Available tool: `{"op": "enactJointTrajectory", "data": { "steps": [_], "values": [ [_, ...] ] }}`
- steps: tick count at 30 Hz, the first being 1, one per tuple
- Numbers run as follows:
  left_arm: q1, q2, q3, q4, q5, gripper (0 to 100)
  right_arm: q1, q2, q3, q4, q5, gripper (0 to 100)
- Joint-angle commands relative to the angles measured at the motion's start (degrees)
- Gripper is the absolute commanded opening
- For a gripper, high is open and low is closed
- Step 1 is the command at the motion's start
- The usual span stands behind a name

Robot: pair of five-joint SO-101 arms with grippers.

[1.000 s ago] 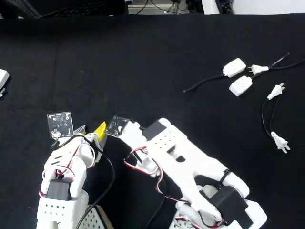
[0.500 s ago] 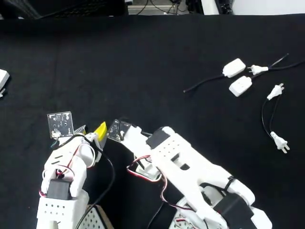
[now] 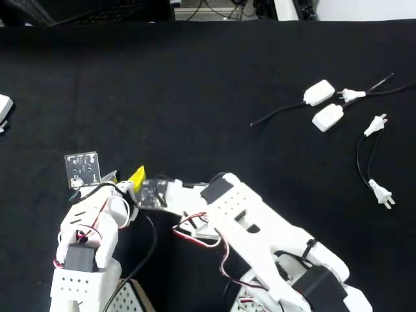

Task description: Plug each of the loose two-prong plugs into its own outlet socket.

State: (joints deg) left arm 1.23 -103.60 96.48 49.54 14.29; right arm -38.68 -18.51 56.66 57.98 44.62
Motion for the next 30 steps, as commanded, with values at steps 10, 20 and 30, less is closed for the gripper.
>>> {"op": "enactJointTrajectory", "data": {
  "steps": [10,20,30],
  "values": [
    [0.6,0.1,0.9,0.0,0.0,22,11.8,0.6,2.6,-19.3,15.4,4.9],
    [0.6,0.1,0.9,0.0,-0.1,22,14.3,0.1,2.2,-15.2,15.6,46.0],
    [0.6,0.1,0.9,0.2,-0.1,22,14.3,0.5,-3.0,-6.1,15.5,44.1]
  ]
}}
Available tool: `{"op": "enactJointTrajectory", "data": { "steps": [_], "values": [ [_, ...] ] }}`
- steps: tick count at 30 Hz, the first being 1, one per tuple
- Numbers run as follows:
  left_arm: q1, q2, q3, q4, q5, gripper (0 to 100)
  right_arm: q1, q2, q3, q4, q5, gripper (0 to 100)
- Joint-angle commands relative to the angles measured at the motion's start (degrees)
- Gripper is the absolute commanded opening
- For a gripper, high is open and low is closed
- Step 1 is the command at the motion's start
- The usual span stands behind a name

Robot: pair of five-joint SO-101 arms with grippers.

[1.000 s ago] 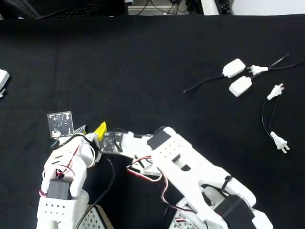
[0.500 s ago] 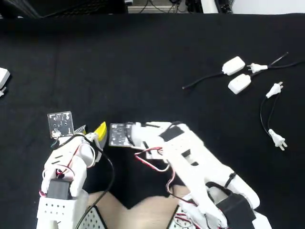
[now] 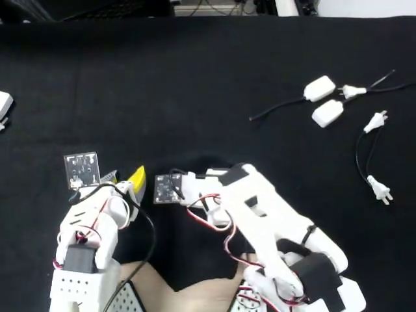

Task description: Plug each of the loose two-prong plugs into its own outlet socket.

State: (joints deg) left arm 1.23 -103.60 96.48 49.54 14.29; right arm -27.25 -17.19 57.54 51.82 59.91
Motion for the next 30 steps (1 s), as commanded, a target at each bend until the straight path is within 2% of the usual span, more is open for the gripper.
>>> {"op": "enactJointTrajectory", "data": {
  "steps": [1,8,14,22,27,30],
  "values": [
    [0.6,0.1,0.9,0.2,-0.1,22,2.7,-0.8,-3.7,0.1,0.1,42.7],
    [0.6,0.1,0.9,0.3,-0.1,22,2.6,-1.1,0.1,1.1,0.4,28.4],
    [0.6,0.1,0.9,0.3,-0.1,22,2.4,-1.2,2.2,8.5,0.4,27.9],
    [0.6,0.1,0.9,0.3,-0.2,22,2.3,-1.3,-9.5,20.4,0.1,27.9],
    [0.6,0.1,0.9,0.3,-0.2,22,2.1,-1.2,-16.1,20.9,-3.2,27.9],
    [0.6,0.1,0.9,0.3,-0.2,22,-1.0,-0.8,-15.3,20.4,-4.7,27.9]
  ]
}}
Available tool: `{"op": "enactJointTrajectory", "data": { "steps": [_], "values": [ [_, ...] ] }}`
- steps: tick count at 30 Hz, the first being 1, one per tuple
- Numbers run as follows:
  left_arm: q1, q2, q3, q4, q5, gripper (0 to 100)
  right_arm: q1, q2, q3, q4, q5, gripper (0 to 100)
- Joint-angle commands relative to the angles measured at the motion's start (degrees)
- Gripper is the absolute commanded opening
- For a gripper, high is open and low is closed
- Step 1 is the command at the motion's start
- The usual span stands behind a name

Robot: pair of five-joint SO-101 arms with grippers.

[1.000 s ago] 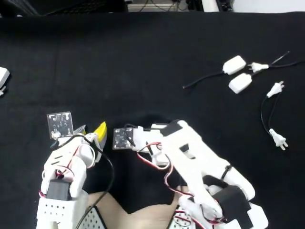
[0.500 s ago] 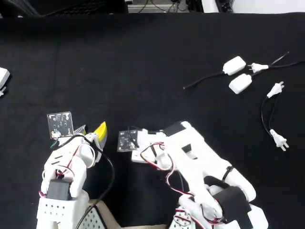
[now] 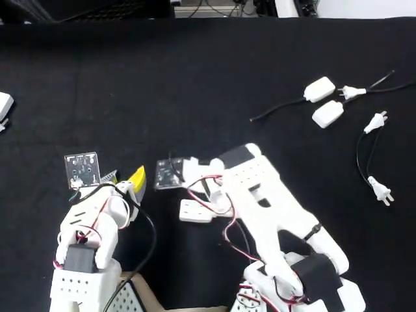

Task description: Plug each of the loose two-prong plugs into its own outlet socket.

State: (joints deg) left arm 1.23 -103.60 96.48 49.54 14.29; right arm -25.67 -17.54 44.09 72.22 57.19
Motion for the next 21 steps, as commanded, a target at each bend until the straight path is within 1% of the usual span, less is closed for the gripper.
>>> {"op": "enactJointTrajectory", "data": {
  "steps": [1,4,9,17,21],
  "values": [
    [0.6,0.1,0.9,0.3,-0.2,22,-4.1,-0.5,-1.0,-0.6,-3.0,27.9],
    [0.7,0.1,0.9,0.3,-0.2,22,-8.4,-0.8,1.7,-5.4,-5.9,27.9],
    [0.6,0.1,0.9,0.4,-0.2,22,-11.6,-0.5,4.0,-10.1,-9.5,27.9],
    [0.6,0.1,0.9,0.4,-0.2,22,-15.2,-0.4,6.8,-11.3,-10.2,27.9],
    [0.6,0.1,0.9,0.4,-0.2,22,-15.2,-0.4,9.7,-13.3,-10.2,27.6]
  ]
}}
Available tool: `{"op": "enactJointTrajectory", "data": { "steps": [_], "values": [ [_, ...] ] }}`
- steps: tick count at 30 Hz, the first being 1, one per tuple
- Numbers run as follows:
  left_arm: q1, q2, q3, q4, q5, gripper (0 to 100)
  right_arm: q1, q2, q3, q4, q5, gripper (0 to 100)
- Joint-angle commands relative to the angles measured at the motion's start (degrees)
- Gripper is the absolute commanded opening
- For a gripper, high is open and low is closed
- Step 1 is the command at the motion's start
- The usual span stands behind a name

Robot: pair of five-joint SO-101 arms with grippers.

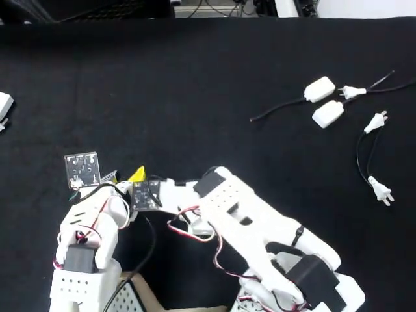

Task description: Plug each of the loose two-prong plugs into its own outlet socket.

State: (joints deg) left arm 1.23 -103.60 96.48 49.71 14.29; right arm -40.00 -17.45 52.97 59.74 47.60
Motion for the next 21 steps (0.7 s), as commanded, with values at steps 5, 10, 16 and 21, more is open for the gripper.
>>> {"op": "enactJointTrajectory", "data": {
  "steps": [5,10,16,21],
  "values": [
    [0.6,0.1,0.9,0.2,-0.2,22,-0.9,-0.5,2.2,1.8,-0.6,27.6],
    [0.6,0.1,0.9,0.2,-0.2,22,-0.9,-0.5,2.5,1.6,-4.0,27.6],
    [0.6,0.1,0.9,0.2,-0.2,22,-0.9,-0.5,2.7,1.6,-6.9,27.3],
    [0.6,0.1,0.9,0.2,-0.2,22,-0.9,-0.5,2.0,1.3,-6.9,8.9]
  ]
}}
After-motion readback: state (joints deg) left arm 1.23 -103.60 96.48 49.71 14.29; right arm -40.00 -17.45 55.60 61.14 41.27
